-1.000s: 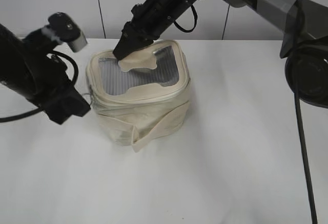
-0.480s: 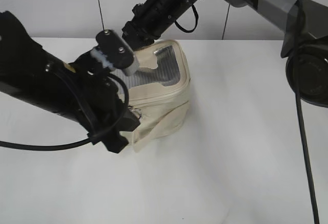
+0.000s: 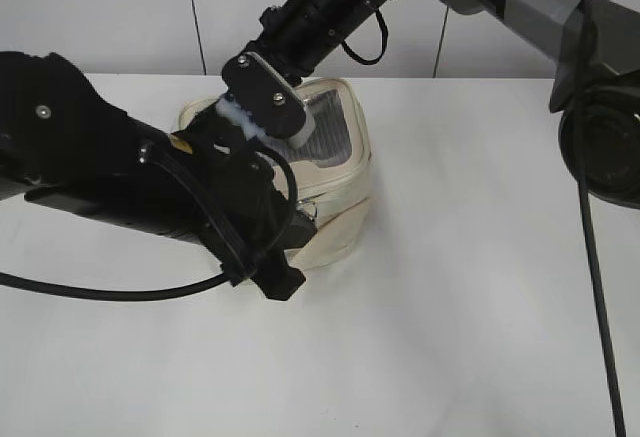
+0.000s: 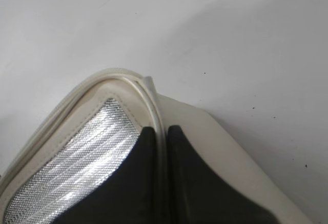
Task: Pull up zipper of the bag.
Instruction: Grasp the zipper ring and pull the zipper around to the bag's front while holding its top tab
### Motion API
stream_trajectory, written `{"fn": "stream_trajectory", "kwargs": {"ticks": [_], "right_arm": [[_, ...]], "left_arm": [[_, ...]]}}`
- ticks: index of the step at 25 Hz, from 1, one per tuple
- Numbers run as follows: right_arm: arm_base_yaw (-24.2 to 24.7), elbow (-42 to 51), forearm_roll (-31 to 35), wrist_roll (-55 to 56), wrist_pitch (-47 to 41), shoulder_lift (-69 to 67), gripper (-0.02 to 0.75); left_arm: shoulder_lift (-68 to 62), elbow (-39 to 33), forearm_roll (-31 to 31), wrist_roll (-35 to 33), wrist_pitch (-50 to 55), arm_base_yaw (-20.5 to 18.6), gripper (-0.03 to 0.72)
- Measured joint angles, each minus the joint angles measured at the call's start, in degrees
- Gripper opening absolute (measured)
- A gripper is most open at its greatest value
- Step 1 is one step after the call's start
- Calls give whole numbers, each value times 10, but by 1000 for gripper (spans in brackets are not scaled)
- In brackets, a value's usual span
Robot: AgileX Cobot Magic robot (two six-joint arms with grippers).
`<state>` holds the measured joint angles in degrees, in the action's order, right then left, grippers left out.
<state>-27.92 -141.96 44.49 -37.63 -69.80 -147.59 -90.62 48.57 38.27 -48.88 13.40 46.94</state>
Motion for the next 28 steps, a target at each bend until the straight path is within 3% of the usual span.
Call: {"fn": "stream_trajectory", "kwargs": {"ticks": [3,6,8,13,19,23,26,28], "right_arm": [[3,0,2,11,0,0,84],[12,0,15,25,4,0,235],[22,0,16,40,4,4,295],[59,0,3,82,3,36,293],[95,61,-44,115,3,109,285],[127,218,-41,78,13,193,258],[166,413,-18,20,118,293,237],[186,567,36,-44,218,374,233]], "left_arm": [[3,0,6,1,26,-7,62],[16,1,14,6,102,-21,195],[31,-1,17,13,134,-34,243],[101,-46,19,28,110,-82,262],[146,-79,19,31,106,-184,264],[139,-32,19,11,120,-246,265],[102,43,52,-38,159,-281,268],[63,106,97,-80,197,-296,272]]}}
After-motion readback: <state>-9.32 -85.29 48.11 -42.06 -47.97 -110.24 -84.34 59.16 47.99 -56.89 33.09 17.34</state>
